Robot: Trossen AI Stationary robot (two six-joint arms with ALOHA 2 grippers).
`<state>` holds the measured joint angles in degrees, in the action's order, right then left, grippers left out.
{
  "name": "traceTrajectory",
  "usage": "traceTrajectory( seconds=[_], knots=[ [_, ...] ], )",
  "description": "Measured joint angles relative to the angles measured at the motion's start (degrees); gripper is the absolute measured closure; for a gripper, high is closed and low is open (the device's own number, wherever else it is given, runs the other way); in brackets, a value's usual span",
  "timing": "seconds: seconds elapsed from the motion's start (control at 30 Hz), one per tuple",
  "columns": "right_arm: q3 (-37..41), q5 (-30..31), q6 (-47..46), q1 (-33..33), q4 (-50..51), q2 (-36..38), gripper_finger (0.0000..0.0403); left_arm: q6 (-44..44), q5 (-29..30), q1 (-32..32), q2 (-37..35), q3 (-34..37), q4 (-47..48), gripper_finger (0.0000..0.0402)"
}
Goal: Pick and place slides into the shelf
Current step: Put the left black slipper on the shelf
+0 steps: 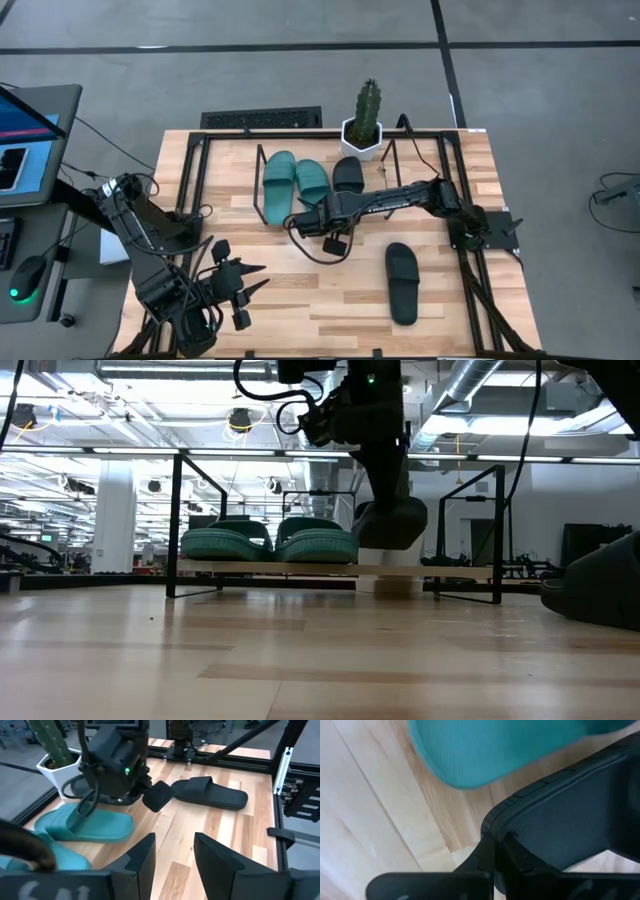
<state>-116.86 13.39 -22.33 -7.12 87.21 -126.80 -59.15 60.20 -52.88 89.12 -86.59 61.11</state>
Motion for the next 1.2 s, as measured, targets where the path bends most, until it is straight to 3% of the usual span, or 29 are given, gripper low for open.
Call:
traceTrajectory(
  seconds=[0.47,1.2],
  knots=[
    [8.99,-1.8,-0.09,-0.58,-5.65,-0.06,0.0403,0.05,-0.13,-0.61,0.0,0.0,-0.64,0.0278],
    [9.07,-1.55,1.31,-1.48,-10.5,-0.09,0.0389,1.17,0.32,-0.2,0.0,0.0,-0.6,0.0278]
  ],
)
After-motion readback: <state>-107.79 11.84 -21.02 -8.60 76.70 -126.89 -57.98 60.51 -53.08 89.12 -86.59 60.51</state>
